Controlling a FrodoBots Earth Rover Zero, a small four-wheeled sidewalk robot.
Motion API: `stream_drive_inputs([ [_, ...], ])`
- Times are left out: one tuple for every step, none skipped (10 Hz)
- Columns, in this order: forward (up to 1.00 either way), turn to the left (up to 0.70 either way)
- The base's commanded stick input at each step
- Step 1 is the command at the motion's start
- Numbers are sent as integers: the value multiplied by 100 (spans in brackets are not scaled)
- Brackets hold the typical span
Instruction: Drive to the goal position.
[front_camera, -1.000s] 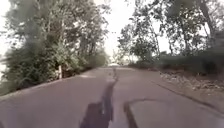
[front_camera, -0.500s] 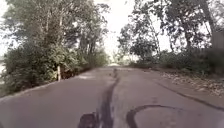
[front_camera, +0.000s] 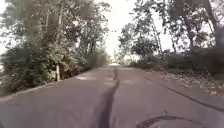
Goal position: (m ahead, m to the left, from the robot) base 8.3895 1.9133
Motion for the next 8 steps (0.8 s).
stream_drive_inputs([
  [70, 0],
  [70, 0],
  [70, 0],
  [70, 0],
  [70, 0],
  [70, 0],
  [70, 0],
  [70, 0],
])
